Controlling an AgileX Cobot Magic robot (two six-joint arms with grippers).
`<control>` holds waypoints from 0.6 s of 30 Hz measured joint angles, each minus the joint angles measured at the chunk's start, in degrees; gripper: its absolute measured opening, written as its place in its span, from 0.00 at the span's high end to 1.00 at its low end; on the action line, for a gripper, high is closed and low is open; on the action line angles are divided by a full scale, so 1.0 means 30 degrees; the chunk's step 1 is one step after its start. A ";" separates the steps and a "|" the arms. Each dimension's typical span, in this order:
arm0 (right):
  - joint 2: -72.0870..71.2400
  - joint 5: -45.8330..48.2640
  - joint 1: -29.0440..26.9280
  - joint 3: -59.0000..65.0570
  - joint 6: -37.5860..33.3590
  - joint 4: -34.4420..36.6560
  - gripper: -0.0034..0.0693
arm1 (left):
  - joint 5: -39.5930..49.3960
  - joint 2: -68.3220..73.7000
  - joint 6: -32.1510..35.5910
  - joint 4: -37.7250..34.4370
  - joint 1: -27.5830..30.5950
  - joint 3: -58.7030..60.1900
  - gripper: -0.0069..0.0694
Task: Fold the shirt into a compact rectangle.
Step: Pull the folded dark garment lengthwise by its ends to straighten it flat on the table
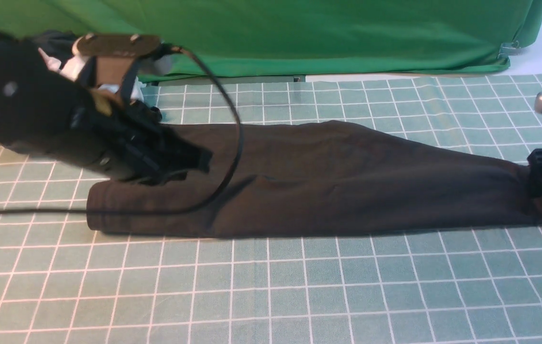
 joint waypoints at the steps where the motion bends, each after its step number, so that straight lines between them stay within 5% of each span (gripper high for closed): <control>1: 0.0163 -0.0089 0.0000 -0.0042 -0.0037 0.0092 0.19 | -0.0042 -0.0386 -0.0025 0.0000 0.0000 0.0451 0.89; 7: 0.0304 -0.0187 0.0198 -0.0163 -0.0660 0.0272 0.49 | -0.0059 -0.0827 -0.0061 0.0000 0.0000 0.1150 0.89; 8: 0.0341 -0.0022 0.0222 -0.0303 -0.1097 0.0415 0.70 | -0.0060 -0.0827 -0.0061 0.0000 0.0000 0.1163 0.89; 11: 0.0453 0.0855 0.0222 -0.0875 -0.1522 0.0283 0.88 | -0.0060 -0.0889 -0.0061 0.0000 0.0000 0.1163 0.89; 18: -0.0302 0.2960 -0.0218 -0.1714 -0.0565 -0.1551 0.89 | 0.0016 -0.0990 -0.0061 0.0019 0.0000 0.1245 0.89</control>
